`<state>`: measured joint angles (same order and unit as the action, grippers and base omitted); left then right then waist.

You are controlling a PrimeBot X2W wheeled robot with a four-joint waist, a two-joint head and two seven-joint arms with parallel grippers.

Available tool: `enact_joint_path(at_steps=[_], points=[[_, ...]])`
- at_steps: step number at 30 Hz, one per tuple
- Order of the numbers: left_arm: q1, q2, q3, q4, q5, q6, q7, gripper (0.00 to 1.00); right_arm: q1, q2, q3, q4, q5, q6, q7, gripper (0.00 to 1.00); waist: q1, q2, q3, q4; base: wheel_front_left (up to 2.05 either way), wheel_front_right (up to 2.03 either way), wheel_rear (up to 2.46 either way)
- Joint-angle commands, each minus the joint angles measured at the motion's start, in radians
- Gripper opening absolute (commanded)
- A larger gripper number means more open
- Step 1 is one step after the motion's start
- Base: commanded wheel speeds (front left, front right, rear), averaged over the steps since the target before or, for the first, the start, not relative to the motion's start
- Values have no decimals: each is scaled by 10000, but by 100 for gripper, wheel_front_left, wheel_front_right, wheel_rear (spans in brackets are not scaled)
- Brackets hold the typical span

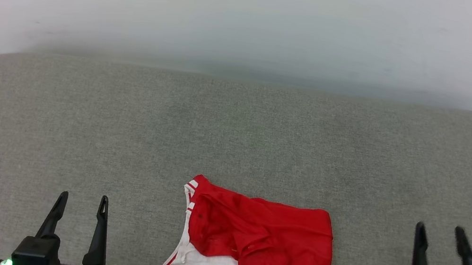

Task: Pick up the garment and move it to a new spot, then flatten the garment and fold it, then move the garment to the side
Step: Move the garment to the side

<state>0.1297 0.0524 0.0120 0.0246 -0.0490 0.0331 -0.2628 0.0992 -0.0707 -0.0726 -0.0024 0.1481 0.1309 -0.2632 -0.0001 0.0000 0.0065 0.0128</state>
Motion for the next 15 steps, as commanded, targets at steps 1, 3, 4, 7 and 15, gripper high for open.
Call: enact_joint_path(at_steps=[1,3,4,7,15], points=[[45,-13,12,-41,-54,-47,-24,100,-342,-88,-155,-205,-54,-5,-14,100,1,0,28,7,0,0,0],[-11,-15,7,-52,-68,-44,-24,100,-729,-288,-304,-332,29,-4,-14,100,1,0,73,15,0,0,0],[-52,-19,-5,-53,-72,-44,-24,100,-964,-415,-340,-406,77,-4,-14,100,1,0,104,28,0,0,0],[-179,-19,-42,-28,-66,-84,-24,100,-1722,-1124,12,-331,371,-4,104,100,1,0,214,84,0,0,0],[-489,-26,-81,2,-87,-140,-24,100,-3774,-3539,2144,-318,2719,-5,3998,100,1,0,566,296,0,0,0]])
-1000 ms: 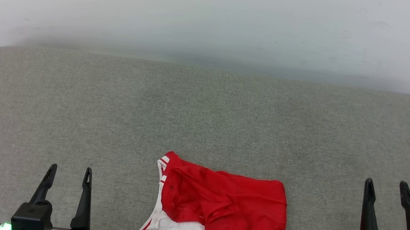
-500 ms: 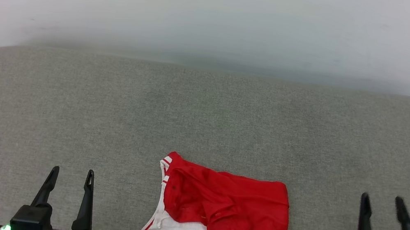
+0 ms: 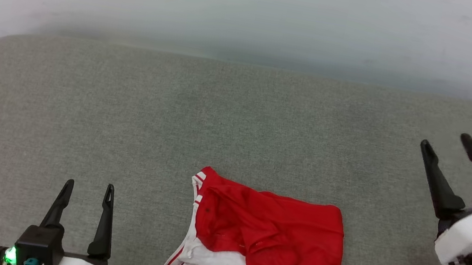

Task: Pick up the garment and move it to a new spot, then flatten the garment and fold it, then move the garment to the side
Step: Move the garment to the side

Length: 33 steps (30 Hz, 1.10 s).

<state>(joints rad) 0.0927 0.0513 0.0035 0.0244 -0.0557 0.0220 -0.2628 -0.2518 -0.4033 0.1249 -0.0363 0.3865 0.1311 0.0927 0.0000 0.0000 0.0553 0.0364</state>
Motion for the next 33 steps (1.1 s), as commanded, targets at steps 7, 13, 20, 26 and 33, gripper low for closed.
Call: enact_joint_path(at_steps=[7,13,20,26,33], points=[[-380,-12,-28,30,-86,-63,-23,100,-918,-1035,1096,564,3155,-6,4046,100,0,0,432,240,0,0,0],[-714,-14,-182,4,-171,-16,-23,100,-644,-1278,1517,1417,5184,-6,6517,100,0,0,897,515,0,0,0],[-1269,-13,-483,-127,-208,23,-24,100,-343,-890,2174,2490,6605,-4,7216,100,0,0,1738,999,0,0,0],[-1516,-14,-578,-131,-230,17,-24,100,-304,-387,2776,3132,7053,-14,6962,100,0,0,2158,1205,0,0,0],[-1665,-14,-682,-72,-267,63,-24,100,-398,-391,3799,3590,6916,-30,6627,100,0,0,2320,1324,0,0,0]])
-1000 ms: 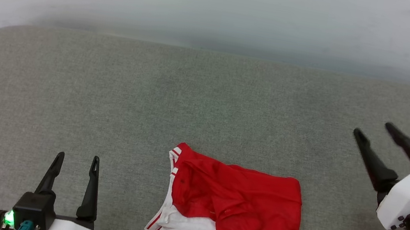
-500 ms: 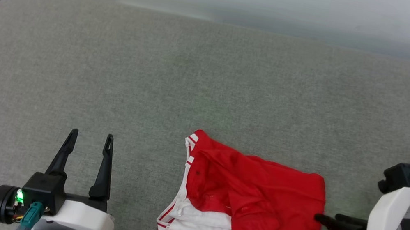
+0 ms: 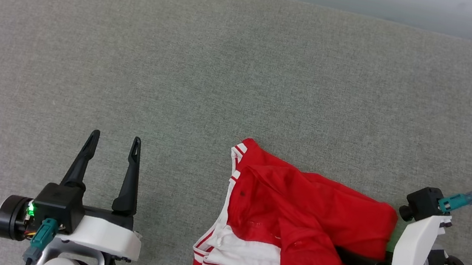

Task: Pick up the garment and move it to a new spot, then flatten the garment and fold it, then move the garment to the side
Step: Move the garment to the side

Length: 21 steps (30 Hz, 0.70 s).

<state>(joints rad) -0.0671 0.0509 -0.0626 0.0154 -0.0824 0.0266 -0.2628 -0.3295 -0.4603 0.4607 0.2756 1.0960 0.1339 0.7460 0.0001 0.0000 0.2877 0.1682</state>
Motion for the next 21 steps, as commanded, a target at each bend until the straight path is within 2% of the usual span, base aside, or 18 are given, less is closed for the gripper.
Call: enact_joint_path(at_steps=[1,2,8,13,17,21], points=[[-77,-10,-27,27,-5,24,-24,100,274,107,522,481,-256,-65,-92,39,-1,0,-15,13,0,0,0],[-75,-10,-31,46,-10,32,-24,100,193,45,621,470,-266,-85,-219,0,-1,0,-45,16,0,0,0],[196,-10,-34,200,-61,57,-24,100,-304,-332,1066,149,45,-42,-881,0,-1,0,-566,-24,0,0,0],[470,-10,54,209,-74,95,-23,100,-1010,-770,1632,-623,52,-35,-1275,0,-1,0,-1094,-281,0,0,0],[756,-12,212,111,-114,146,-23,100,-1638,-1355,2369,-1284,-234,-35,-1285,0,-1,0,-1405,-812,0,0,0],[1041,-11,433,21,-183,192,-23,100,-2332,-1882,3062,-1997,-490,-35,-1199,0,-1,0,-1494,-1674,0,0,0]])
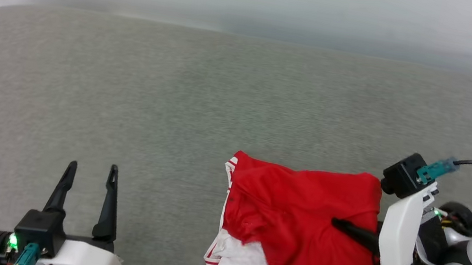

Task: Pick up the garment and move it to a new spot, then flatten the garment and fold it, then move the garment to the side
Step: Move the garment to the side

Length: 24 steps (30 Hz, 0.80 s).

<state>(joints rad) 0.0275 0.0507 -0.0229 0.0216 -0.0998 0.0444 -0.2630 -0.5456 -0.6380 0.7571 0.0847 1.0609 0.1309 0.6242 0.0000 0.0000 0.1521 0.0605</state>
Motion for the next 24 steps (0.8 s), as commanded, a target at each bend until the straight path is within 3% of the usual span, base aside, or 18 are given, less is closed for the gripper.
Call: enact_joint_path(at_steps=[1,5,12,19,24], points=[[121,-12,30,-46,-16,-5,-21,100,-308,-302,235,-245,-179,-4,26,0,0,0,-126,-797,0,0,0],[230,-6,102,-153,1,23,-21,100,-869,-975,698,-738,-425,-4,-15,0,0,0,18,-1646,0,0,0],[-49,-4,309,-312,161,-105,-21,100,-1484,-2390,956,-501,-1098,-6,-406,0,0,0,611,-2599,0,0,0],[-713,-4,571,-607,454,-390,-21,100,-2097,-3407,625,1116,-2072,-6,-1188,0,0,0,1745,-2860,0,0,0],[-1220,71,692,-806,632,-627,-21,100,-2653,-3525,229,2589,-2692,-6,-1734,0,0,0,2641,-2845,0,0,0]])
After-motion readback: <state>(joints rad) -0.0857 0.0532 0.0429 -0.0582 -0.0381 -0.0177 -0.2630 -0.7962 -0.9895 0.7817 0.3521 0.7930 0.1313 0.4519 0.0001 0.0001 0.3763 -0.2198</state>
